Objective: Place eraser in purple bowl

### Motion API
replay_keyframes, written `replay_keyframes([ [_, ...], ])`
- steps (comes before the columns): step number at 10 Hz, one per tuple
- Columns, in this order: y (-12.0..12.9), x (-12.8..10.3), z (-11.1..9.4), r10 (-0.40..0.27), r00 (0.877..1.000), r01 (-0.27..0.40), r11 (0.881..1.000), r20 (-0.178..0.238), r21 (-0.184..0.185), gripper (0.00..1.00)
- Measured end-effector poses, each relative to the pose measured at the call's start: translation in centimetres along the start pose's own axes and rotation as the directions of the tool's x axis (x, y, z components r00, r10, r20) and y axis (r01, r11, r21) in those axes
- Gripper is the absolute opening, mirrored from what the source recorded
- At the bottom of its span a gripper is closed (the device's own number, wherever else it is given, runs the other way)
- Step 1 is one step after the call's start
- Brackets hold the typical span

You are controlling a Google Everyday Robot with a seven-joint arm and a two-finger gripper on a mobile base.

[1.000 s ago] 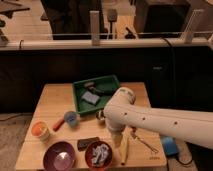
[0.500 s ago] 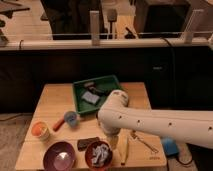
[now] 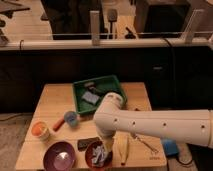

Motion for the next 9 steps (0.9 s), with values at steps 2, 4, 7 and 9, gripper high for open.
replay_keyframes([
  [2,-0.1,-0.7,0.5,-0.015,1.000,0.015,1.000,0.008,-0.006,0.80],
  [4,-0.2,-1.1,0.9,-0.023,1.000,0.023,1.000,0.017,-0.004,0.80],
  [7,-0.4,-1.8,1.6,-0.032,0.999,0.033,0.999,0.032,-0.007,0.80],
  [9,-0.4,-2.0,2.0,-0.034,0.999,0.035,0.999,0.042,-0.011,0.80],
])
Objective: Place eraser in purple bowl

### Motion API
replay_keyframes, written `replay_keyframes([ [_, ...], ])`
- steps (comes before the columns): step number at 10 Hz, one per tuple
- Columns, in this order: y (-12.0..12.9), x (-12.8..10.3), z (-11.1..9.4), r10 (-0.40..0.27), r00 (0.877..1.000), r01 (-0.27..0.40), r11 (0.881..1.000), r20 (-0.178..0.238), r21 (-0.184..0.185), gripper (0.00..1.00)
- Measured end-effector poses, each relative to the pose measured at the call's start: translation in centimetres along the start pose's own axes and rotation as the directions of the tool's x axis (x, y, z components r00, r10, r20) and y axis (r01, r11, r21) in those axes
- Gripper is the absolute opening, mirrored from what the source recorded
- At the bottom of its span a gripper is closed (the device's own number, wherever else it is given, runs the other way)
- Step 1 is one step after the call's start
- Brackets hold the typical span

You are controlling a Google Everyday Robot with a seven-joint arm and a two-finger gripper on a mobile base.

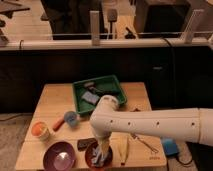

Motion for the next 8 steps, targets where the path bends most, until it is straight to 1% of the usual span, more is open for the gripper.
replay_keyframes([
  [6,0.2,-0.5,1.2,-0.007,0.999,0.008,1.000,0.035,-0.022,0.80],
  [8,0.1,-0.6,1.5,-0.007,0.999,0.008,1.000,0.045,-0.021,0.80],
])
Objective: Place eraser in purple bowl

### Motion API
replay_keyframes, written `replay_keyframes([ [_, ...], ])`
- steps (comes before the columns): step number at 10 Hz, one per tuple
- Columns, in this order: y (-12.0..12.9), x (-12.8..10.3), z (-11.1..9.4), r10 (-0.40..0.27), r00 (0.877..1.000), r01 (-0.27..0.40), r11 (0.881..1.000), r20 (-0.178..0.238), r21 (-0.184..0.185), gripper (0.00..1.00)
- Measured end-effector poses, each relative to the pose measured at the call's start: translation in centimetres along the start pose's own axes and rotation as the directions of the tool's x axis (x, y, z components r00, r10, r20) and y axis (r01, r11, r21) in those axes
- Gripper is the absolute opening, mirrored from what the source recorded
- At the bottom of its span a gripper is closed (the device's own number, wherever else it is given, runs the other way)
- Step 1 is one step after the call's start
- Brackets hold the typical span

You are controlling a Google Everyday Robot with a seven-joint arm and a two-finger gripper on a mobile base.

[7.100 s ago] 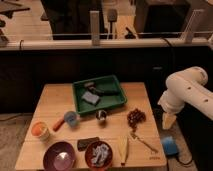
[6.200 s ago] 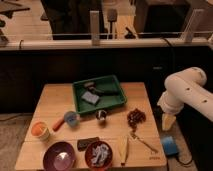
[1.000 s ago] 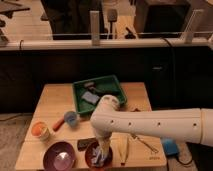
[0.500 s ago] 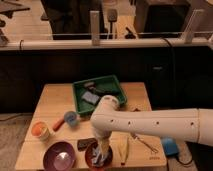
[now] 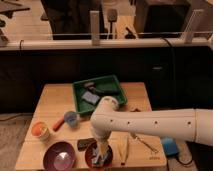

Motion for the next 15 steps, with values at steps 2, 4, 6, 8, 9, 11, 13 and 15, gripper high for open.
replay_keyframes([
  [2,0.1,-0.3,0.4,0.000,1.000,0.000,1.000,0.008,-0.002,0.80],
  [4,0.2,-0.6,0.8,0.002,1.000,-0.001,1.000,0.020,-0.009,0.80],
  [6,0.2,-0.7,1.1,0.009,1.000,-0.009,1.000,0.029,-0.012,0.80],
  [8,0.3,-0.8,1.3,0.022,0.999,-0.021,1.000,0.034,-0.013,0.80],
  [9,0.3,-0.9,1.6,0.029,0.999,-0.028,1.000,0.036,-0.013,0.80],
  [11,0.1,-1.2,2.0,0.051,0.997,-0.050,0.999,0.051,-0.012,0.80],
  [13,-0.7,-1.5,1.5,0.104,0.992,-0.103,0.994,0.076,-0.020,0.80],
  [15,-1.8,-2.5,1.4,0.137,0.985,-0.135,0.990,0.101,-0.029,0.80],
])
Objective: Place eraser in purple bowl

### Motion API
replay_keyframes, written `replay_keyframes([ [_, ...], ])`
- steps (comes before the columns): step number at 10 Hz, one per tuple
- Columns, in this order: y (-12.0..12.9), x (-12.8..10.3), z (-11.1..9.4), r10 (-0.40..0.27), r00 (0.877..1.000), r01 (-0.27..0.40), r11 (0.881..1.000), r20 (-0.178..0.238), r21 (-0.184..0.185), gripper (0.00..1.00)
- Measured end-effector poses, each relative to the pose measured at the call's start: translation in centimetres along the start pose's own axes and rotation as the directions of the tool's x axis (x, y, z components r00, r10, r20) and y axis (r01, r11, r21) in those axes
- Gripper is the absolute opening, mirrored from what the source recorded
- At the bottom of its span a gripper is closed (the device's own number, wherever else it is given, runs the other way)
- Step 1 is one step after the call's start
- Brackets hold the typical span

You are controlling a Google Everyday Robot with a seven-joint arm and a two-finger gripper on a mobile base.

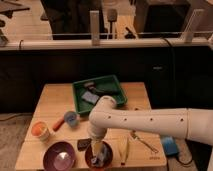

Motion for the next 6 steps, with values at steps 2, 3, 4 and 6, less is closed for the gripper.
replay_keyframes([
  [2,-1.0,-1.0,0.5,0.037,0.999,-0.037,0.999,-0.002,-0.016,0.80],
  [3,-1.2,-0.9,0.7,0.061,0.998,-0.061,0.998,-0.009,-0.023,0.80],
  [4,-1.5,-1.1,1.0,0.082,0.996,-0.083,0.996,-0.024,-0.032,0.80],
  [6,-2.0,-1.5,1.8,0.107,0.992,-0.111,0.993,-0.065,-0.050,0.80],
])
